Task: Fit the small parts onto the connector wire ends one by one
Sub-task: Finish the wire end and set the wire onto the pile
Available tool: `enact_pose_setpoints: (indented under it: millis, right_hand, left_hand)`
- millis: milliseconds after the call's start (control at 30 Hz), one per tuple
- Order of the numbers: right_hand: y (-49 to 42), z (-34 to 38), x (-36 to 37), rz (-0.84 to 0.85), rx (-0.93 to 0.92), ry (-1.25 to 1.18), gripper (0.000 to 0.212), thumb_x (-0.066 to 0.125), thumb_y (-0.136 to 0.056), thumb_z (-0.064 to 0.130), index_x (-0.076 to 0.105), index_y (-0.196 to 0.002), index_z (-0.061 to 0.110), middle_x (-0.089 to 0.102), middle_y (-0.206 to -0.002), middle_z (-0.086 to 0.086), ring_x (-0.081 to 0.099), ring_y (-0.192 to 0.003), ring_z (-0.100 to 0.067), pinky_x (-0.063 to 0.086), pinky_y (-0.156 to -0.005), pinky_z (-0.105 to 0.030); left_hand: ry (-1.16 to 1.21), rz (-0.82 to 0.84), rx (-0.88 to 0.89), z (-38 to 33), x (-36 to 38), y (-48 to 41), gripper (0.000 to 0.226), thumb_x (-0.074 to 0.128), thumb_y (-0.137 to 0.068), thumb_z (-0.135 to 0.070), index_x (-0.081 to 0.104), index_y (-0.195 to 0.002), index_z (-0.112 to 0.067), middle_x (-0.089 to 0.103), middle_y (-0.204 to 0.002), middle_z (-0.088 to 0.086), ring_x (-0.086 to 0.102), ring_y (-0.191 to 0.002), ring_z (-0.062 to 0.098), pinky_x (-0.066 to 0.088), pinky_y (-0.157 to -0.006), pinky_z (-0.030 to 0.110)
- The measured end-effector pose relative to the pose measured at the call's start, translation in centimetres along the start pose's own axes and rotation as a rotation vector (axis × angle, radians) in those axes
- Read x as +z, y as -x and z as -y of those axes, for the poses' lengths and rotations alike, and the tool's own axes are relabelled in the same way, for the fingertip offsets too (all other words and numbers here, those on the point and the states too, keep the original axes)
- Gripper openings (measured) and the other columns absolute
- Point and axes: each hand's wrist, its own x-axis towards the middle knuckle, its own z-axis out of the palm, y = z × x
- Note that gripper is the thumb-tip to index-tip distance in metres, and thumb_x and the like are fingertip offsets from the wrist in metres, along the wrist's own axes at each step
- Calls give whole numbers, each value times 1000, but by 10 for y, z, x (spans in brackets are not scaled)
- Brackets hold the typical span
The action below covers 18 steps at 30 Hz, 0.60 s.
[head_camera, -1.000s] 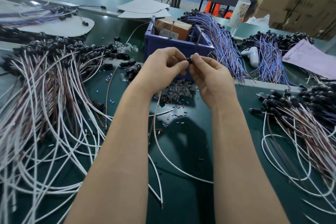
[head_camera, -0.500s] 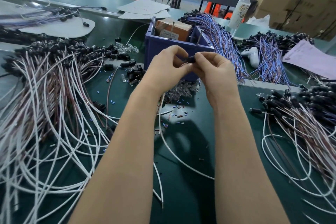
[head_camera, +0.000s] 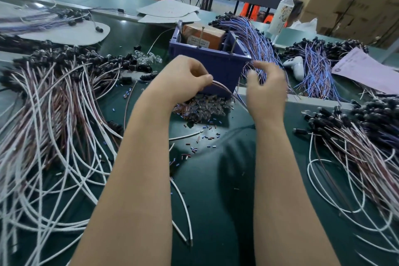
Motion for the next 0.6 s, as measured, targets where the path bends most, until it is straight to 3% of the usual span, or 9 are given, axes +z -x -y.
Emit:
enact_pose_setpoints:
  millis: [67,133,200,233,300,333,400,467,600]
  right_hand:
    - [3,19,3,360,-109,-116,21,51,-97,20,66,-107,11,68,-99,-2,62,-99,-19,47,-91,-32]
    - [7,26,11,528,-113,-152,17,48,-99,22,64,-101,16,67,-81,0,65,-82,-18,52,-80,-36]
    - [8,22,17,452,-118,-112,16,46,-99,17,61,-98,14,58,-70,5,57,-69,-16,47,-69,-32]
    - [7,19,19,382,-90,-121,17,45,-99,15,62,-98,11,54,-68,6,52,-66,-13,43,-66,-31]
    - [5,12,21,251,37,-240,18,44,-99,14,61,-94,10,50,-66,4,44,-59,-10,37,-59,-28]
    - [3,10,21,195,109,-338,18,44,-99,14,59,-90,11,49,-65,3,41,-56,-9,35,-55,-26]
    - [1,8,19,138,233,-554,21,45,-99,14,57,-83,12,45,-61,2,38,-50,-8,31,-49,-21]
    - [0,8,17,167,309,-754,25,45,-100,13,56,-78,12,41,-56,3,33,-44,-6,27,-43,-17]
    - [1,7,18,324,342,-786,29,44,-100,13,57,-74,12,45,-46,8,36,-41,-4,30,-41,-16]
  left_hand:
    - [-51,5,46,-6,5,1,11,62,-91,-23,66,-81,-20,63,-71,-6,56,-67,7,45,-67,24]
    - [-122,-85,19,-9,9,-1,7,61,-90,-22,67,-87,-21,68,-87,0,63,-88,16,49,-85,32]
    - [-296,-323,-32,-14,12,-4,12,61,-89,-30,66,-98,-23,64,-110,2,57,-108,21,43,-97,37]
    - [-333,-466,-21,-17,11,-3,17,60,-90,-32,64,-103,-22,60,-114,2,54,-110,21,41,-96,34]
    - [-195,-597,48,-22,8,-4,19,56,-93,-32,64,-97,-15,63,-98,1,58,-91,15,41,-80,24]
    - [-96,-504,42,-21,6,-5,26,54,-95,-34,65,-88,-12,64,-82,-2,59,-75,10,42,-71,23]
    - [-27,-105,-85,-18,10,-3,47,44,-98,-43,66,-73,-10,63,-55,-5,53,-48,3,40,-53,23]
    - [35,131,-208,-12,19,-2,53,36,-101,-45,68,-81,-7,64,-52,-4,48,-44,7,37,-47,21]
    - [306,37,-99,-2,36,-10,28,43,-101,-29,63,-114,-13,59,-72,-7,47,-56,4,36,-49,19]
